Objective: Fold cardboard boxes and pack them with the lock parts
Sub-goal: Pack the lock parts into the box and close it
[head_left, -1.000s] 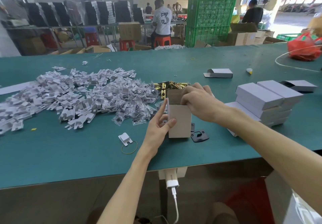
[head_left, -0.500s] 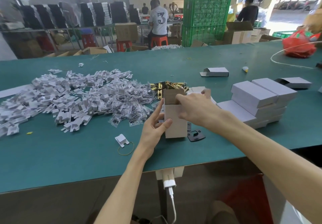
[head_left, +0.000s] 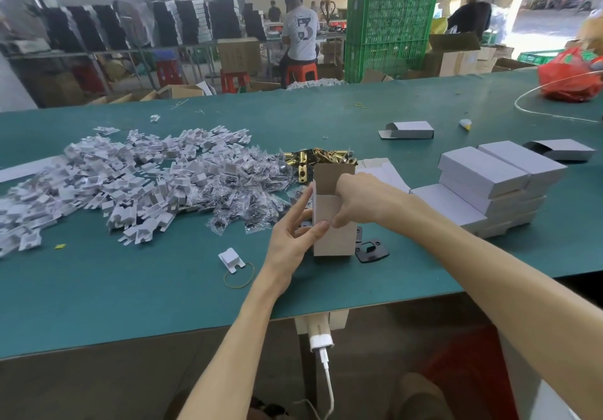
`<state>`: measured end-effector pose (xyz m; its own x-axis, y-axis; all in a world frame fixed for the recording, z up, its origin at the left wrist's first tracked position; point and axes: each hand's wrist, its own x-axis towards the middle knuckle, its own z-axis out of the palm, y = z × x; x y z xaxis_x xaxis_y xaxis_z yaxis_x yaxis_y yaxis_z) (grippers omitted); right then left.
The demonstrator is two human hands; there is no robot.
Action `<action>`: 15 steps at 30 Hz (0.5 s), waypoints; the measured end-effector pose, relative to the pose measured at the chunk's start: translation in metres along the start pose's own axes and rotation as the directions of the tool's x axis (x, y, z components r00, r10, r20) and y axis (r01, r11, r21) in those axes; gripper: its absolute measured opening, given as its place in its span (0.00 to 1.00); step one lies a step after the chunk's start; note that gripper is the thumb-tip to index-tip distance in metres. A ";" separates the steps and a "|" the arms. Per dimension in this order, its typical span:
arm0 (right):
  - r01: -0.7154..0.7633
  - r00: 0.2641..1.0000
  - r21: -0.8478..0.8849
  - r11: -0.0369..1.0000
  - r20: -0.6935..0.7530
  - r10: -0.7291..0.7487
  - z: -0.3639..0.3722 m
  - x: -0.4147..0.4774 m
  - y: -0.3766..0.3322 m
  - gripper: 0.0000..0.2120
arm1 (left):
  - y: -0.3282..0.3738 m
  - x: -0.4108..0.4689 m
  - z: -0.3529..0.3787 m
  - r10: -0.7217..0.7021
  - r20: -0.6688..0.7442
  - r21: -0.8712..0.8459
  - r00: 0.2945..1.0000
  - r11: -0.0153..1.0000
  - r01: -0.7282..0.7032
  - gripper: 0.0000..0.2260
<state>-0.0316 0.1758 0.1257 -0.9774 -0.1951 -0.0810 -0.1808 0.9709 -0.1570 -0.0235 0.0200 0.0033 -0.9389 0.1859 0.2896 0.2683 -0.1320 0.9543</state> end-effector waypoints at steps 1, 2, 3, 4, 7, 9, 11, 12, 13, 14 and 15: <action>-0.002 1.000 0.000 1.000 0.016 0.002 -0.002 0.000 -0.001 0.20 | 0.000 0.000 0.000 -0.002 -0.001 -0.004 1.000 1.000 0.002 0.31; -0.002 1.000 0.005 1.000 0.032 0.002 -0.004 0.000 -0.001 0.20 | 0.000 0.000 0.000 -0.004 -0.003 -0.010 1.000 1.000 0.004 0.31; 0.000 0.999 0.012 1.000 0.041 0.000 -0.004 0.000 0.000 0.19 | 0.000 0.000 0.000 -0.005 -0.005 -0.015 1.000 1.000 0.005 0.31; 0.005 0.999 0.012 1.000 0.042 -0.005 -0.004 0.000 0.001 0.18 | 0.000 -0.001 0.000 -0.005 -0.007 -0.020 1.000 1.000 0.005 0.31; 0.024 0.998 0.012 1.000 0.066 -0.025 -0.002 -0.003 0.002 0.16 | 0.002 -0.001 0.001 -0.017 -0.012 -0.038 1.000 0.999 0.016 0.30; 0.029 0.994 0.030 0.999 0.105 -0.032 -0.002 -0.005 0.003 0.15 | 0.003 -0.002 0.002 -0.037 -0.017 -0.050 0.999 0.998 0.036 0.29; 0.031 0.993 0.049 0.998 0.114 -0.037 -0.001 -0.007 0.005 0.16 | 0.003 -0.002 0.002 -0.052 -0.021 -0.053 0.998 0.997 0.050 0.29; 0.036 0.993 0.058 0.998 0.107 -0.042 0.000 -0.007 0.005 0.15 | 0.004 -0.002 0.003 -0.053 -0.022 -0.052 0.998 0.997 0.052 0.29; 0.041 0.994 0.064 0.997 0.099 -0.047 0.001 -0.008 0.006 0.15 | 0.004 -0.002 0.003 -0.052 -0.022 -0.052 0.998 0.997 0.051 0.30; 0.043 0.995 0.070 0.997 0.093 -0.049 0.002 -0.008 0.005 0.14 | 0.004 -0.002 0.003 -0.049 -0.021 -0.053 0.999 0.997 0.048 0.30; 0.043 0.995 0.076 0.996 0.085 -0.049 0.003 -0.008 0.005 0.14 | 0.004 -0.002 0.003 -0.045 -0.021 -0.054 0.999 0.998 0.043 0.30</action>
<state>-0.0239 0.1818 0.1228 -0.9546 -0.2537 -0.1564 -0.2135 0.9483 -0.2347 -0.0201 0.0223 0.0067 -0.9543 0.1708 0.2451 0.2152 -0.1761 0.9606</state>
